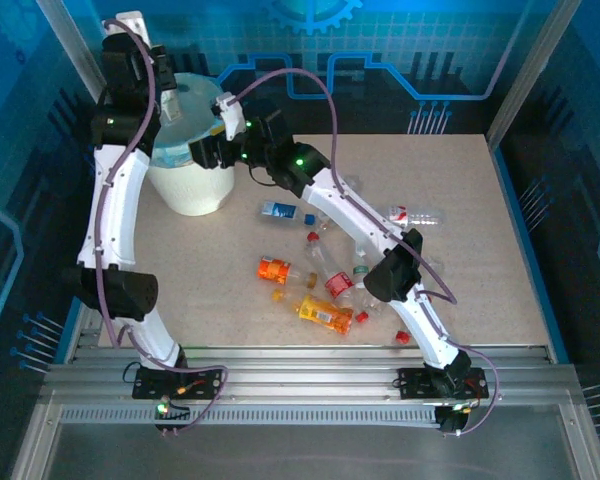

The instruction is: Put the plastic bottles in the bin

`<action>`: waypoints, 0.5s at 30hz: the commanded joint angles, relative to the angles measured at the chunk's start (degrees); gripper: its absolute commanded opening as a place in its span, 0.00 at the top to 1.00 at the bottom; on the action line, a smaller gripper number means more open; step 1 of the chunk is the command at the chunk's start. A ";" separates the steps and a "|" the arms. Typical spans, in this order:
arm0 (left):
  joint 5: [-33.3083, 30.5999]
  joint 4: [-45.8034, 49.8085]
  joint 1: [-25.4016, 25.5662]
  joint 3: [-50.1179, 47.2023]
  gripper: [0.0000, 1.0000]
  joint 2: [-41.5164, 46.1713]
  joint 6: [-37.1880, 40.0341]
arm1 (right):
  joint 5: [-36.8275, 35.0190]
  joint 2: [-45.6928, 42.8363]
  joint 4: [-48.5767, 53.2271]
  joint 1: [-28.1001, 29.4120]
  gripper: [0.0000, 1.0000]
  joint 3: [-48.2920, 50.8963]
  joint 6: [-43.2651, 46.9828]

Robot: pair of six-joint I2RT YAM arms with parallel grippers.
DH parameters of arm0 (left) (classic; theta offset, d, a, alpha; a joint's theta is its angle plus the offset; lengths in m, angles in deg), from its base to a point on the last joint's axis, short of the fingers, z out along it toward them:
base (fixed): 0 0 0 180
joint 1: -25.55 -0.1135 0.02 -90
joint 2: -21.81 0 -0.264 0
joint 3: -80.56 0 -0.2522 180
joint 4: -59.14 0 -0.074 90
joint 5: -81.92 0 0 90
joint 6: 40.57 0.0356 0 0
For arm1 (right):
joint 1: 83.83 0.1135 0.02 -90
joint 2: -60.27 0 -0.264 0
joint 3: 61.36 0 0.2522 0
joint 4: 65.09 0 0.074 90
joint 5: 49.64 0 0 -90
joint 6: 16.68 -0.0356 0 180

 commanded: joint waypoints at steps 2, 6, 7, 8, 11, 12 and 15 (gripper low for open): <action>0.65 -2.44 -0.75 -1.70 1.00 -1.26 4.22 | 2.99 -3.80 -0.34 0.93 0.34 1.35 -2.23; 1.89 -2.82 -1.64 -5.31 1.00 -2.28 4.86 | 3.32 -4.15 -0.73 1.91 0.34 2.91 -1.97; 2.67 -2.49 -1.89 -5.90 1.00 -2.67 4.65 | 3.52 -4.11 -0.77 2.14 0.34 2.91 -2.20; 3.30 -2.40 -2.14 -6.49 1.00 -2.91 4.28 | 3.68 -4.07 -0.73 2.23 0.34 2.93 -2.43; 6.28 -1.90 -3.34 -8.20 1.00 -4.04 2.31 | 3.86 -4.56 -0.30 2.36 0.34 2.92 -2.84; 7.09 -1.62 -3.74 -8.55 1.00 -4.66 1.77 | 3.69 -4.83 -0.03 2.49 0.34 3.00 -2.59; 7.78 -0.90 -4.37 -9.14 1.00 -6.40 1.15 | 3.01 -5.50 0.75 2.83 0.34 3.30 -1.60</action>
